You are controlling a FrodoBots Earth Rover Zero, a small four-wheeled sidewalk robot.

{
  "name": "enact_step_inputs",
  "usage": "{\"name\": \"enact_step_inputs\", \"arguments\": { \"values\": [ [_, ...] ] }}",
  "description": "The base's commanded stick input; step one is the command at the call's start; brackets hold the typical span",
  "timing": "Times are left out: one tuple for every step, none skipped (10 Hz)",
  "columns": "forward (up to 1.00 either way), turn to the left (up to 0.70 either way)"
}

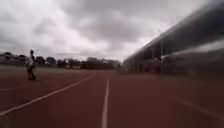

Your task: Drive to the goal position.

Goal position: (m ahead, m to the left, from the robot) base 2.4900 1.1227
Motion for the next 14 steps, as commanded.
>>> {"name": "enact_step_inputs", "arguments": {
  "values": [
    [1.0, -0.41],
    [1.0, -0.32],
    [1.0, -0.01],
    [1.0, -0.01],
    [1.0, -0.01],
    [1.0, -0.01],
    [1.0, -0.01],
    [1.0, -0.01],
    [1.0, -0.01],
    [1.0, -0.01],
    [1.0, -0.01],
    [1.0, -0.01],
    [1.0, -0.01],
    [1.0, -0.01]
  ]
}}
